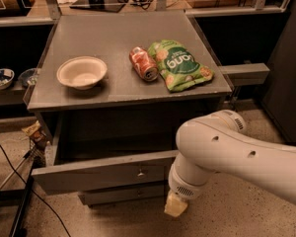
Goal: Close top drawer
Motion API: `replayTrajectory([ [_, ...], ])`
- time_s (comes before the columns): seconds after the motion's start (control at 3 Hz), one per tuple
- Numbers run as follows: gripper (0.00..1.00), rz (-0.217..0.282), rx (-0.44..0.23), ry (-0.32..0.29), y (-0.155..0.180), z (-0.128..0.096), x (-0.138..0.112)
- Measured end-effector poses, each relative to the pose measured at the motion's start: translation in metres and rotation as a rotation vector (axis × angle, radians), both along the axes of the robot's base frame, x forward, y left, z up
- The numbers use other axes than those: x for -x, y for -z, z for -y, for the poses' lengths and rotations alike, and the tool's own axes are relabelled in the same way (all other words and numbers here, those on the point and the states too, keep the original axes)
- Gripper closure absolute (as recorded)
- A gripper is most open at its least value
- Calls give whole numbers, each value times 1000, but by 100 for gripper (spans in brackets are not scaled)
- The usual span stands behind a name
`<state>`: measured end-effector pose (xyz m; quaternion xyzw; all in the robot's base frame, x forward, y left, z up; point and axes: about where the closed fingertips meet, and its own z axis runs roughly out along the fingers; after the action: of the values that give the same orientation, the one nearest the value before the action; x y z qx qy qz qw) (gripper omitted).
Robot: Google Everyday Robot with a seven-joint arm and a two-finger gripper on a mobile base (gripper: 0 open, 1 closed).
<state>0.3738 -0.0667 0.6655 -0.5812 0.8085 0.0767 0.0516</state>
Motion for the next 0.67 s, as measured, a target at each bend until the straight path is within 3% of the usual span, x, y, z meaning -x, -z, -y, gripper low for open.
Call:
replayTrajectory([
  [0.67, 96, 5, 10, 16, 1, -1, -4],
])
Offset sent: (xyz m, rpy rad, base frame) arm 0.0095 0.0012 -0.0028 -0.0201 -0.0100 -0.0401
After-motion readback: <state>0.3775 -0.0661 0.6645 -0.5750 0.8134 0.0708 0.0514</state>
